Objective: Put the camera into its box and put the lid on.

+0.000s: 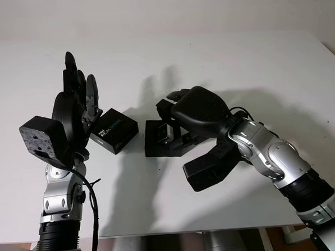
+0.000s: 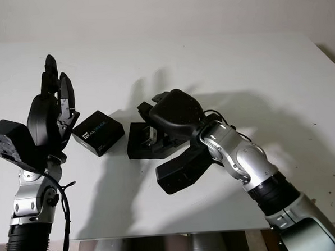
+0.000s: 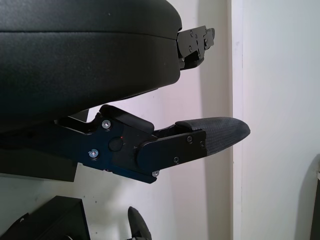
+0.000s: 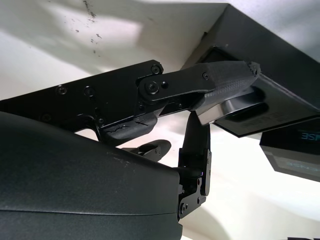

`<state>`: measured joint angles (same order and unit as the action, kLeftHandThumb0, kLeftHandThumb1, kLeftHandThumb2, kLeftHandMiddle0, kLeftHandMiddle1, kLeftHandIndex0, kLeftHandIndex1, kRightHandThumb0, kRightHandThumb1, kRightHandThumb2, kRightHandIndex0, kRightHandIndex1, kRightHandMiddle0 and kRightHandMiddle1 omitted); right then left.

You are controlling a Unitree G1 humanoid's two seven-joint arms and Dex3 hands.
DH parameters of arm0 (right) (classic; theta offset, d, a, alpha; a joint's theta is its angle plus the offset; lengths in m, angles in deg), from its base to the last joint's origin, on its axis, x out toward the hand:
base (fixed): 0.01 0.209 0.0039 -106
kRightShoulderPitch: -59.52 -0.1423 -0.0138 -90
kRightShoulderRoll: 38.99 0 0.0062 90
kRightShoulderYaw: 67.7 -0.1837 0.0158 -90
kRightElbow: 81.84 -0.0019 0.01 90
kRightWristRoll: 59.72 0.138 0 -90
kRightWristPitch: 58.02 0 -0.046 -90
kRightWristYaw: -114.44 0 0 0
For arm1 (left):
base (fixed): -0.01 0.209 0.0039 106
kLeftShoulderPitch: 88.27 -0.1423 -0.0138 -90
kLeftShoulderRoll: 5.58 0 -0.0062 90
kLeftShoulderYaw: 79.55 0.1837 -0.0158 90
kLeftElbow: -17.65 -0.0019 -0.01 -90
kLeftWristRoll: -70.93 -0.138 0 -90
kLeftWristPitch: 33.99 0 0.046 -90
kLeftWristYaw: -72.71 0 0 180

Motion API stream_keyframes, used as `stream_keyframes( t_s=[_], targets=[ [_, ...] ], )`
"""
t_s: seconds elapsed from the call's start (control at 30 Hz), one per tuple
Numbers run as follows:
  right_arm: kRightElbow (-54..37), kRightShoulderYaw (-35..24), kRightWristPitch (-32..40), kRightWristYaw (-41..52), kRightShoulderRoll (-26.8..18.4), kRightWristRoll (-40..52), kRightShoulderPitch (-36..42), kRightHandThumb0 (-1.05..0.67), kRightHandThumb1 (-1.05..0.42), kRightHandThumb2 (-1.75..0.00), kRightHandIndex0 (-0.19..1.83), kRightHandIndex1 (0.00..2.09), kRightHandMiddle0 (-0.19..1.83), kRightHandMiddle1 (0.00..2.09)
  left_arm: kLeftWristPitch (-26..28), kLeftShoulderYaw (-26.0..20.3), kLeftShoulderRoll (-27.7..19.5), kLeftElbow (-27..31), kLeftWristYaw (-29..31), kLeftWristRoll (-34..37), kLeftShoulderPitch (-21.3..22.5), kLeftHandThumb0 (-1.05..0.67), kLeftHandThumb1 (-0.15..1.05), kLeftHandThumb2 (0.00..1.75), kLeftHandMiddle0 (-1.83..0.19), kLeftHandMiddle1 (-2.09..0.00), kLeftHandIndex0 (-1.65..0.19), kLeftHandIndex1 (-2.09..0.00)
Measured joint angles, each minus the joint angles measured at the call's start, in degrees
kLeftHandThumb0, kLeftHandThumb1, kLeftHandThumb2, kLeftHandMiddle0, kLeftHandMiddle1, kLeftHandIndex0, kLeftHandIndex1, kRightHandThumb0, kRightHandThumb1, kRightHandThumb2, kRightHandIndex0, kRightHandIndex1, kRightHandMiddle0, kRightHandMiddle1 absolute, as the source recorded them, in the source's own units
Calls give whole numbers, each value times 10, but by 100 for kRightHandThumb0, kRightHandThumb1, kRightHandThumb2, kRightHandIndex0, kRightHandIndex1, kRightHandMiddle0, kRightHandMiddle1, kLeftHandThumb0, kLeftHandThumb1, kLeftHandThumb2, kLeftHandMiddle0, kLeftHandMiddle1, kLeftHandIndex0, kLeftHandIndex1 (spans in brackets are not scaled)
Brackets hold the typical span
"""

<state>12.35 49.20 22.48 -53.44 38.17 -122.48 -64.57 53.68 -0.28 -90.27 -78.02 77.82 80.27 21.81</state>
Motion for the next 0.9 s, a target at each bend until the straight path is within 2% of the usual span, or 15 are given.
stream_keyframes(
  t_s=[0.57,0.77,0.9],
  targets=[
    [26,6,0,-9,11,1,-15,-86,-105,-15,44,6,15,139,0,0,-4,0,7,-1,0,-66,105,62,19,0,19,0],
    [34,6,0,-13,15,4,-17,-74,-105,-10,46,7,19,138,-1,0,-4,0,4,-1,0,-66,105,62,19,0,19,0],
    [39,6,-2,-13,16,20,-17,-59,-103,-7,50,9,27,144,-1,0,-4,0,4,-1,0,-67,105,62,19,0,19,0]
  ],
)
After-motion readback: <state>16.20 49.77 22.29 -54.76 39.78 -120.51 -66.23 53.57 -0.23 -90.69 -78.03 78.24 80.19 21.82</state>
